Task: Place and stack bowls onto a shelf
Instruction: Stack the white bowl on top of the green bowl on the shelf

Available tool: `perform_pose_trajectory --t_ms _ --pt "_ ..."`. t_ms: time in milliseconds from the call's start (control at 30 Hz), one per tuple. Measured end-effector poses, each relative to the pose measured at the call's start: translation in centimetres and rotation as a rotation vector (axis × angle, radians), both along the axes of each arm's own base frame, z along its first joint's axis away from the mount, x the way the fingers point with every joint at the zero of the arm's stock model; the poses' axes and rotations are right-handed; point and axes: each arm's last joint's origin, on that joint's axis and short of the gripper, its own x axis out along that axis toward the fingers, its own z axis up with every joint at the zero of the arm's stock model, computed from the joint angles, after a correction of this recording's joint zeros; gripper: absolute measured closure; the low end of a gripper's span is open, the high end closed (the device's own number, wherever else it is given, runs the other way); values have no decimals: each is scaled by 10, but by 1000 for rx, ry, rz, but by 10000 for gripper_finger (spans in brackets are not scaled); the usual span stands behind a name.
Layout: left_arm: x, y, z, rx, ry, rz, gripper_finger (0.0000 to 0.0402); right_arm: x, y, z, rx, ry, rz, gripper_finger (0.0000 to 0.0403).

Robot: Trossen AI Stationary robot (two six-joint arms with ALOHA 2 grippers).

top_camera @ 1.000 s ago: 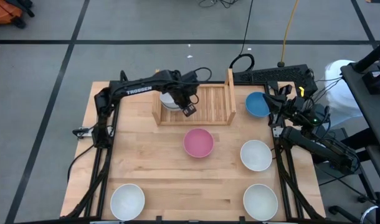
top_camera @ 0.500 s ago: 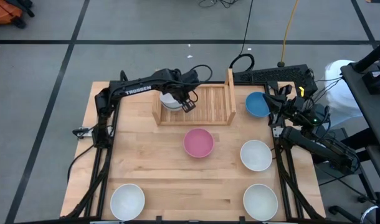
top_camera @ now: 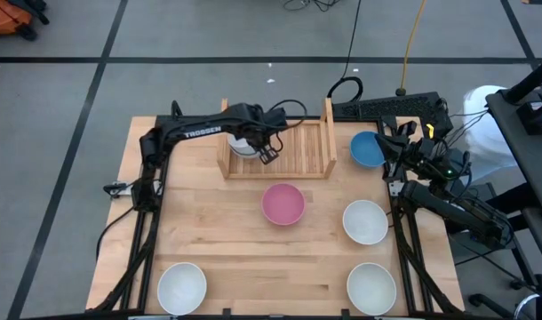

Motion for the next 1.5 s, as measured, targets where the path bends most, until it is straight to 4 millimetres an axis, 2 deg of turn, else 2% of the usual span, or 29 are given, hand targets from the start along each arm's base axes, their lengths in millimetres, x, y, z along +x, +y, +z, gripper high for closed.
perform_pose_trajectory --t_ms 233,667,1133,1500 --pt "4 0 -10 -11 39 -13 401 0 0 0 0 0 -1 403" --pt "4 -1 -10 74 66 25 401 0 0 1 -4 -6 0 403" --pt "5 -3 -11 70 53 59 401 0 0 1 -6 -10 0 403" --pt "1 -5 -32 38 107 67 401 -1 0 2 -12 -19 0 403"
